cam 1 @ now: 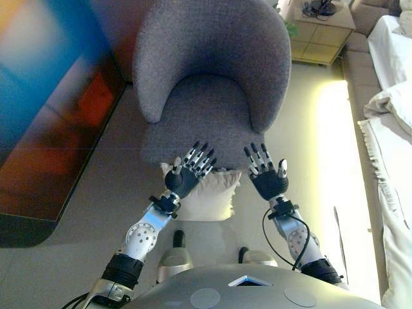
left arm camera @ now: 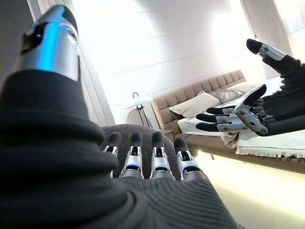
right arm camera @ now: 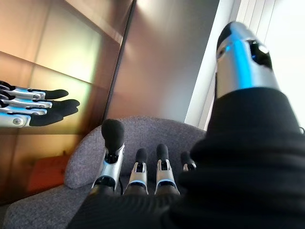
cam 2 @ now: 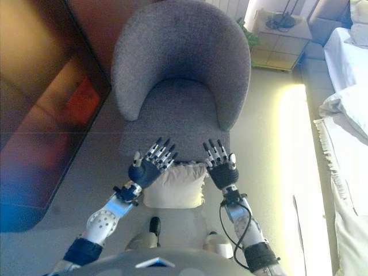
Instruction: Pick up the cushion and take it to the sofa
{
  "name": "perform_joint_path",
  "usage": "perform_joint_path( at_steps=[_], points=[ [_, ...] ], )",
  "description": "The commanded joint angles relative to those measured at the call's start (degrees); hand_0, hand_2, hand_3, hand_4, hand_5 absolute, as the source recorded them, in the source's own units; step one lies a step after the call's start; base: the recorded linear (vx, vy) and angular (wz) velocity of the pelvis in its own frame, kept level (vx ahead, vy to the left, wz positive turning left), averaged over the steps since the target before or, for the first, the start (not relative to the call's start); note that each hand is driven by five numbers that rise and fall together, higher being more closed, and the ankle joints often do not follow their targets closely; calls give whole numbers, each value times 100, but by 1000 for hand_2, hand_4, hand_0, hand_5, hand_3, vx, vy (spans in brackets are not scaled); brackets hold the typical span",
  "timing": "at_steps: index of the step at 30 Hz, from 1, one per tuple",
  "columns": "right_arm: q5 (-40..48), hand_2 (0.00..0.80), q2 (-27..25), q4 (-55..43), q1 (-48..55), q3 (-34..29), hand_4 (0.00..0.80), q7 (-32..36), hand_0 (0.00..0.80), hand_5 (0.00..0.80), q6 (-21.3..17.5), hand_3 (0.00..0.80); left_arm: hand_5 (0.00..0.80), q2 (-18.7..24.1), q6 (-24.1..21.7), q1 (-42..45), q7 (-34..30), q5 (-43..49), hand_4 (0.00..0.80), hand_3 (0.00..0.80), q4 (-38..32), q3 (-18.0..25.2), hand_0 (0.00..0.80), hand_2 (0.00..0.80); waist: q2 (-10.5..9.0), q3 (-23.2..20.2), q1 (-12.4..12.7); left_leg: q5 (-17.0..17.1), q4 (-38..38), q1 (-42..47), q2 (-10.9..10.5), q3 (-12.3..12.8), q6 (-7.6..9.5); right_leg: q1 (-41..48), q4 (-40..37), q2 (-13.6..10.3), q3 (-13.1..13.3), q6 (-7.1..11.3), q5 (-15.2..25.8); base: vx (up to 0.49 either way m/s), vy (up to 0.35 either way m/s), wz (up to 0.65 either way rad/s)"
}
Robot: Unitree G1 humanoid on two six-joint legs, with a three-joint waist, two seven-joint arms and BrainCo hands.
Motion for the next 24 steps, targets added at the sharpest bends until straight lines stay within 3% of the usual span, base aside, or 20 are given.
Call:
perform_joint_path(
  at_steps=[1,12,15,24],
  points=[
    [79,0,14,-337,-24,5,0,167,0,0,-8,0,0,3,-55,-26,-146,-171,0,0,-451,-15,0,0,18,-228,93,-454,313,-15,413,432,-29,-422,-305,-465,201,456,737,0,0,0],
    [18,0,-113,-407,34,92,0,177,0,0,-31,0,0,56,5,-39,-193,-200,0,0,-523,-147,0,0,-2,-256,79,-426,229,44,422,429,-44,-392,-360,-438,192,447,749,0,0,0],
    [-19,0,-110,-410,12,171,0,173,0,0,-50,0,0,-22,553,-51,-384,-421,0,0,-594,-227,0,0,-9,-264,73,-433,227,52,418,439,-39,-396,-360,-437,196,447,749,0,0,0],
    [192,0,-166,-373,-204,429,0,110,0,0,-281,0,0,15,1602,-126,-1216,-162,0,0,-545,-1128,0,0,-8,-246,-10,-423,175,78,435,512,-38,-455,-336,-427,256,473,761,0,0,0]
  ],
)
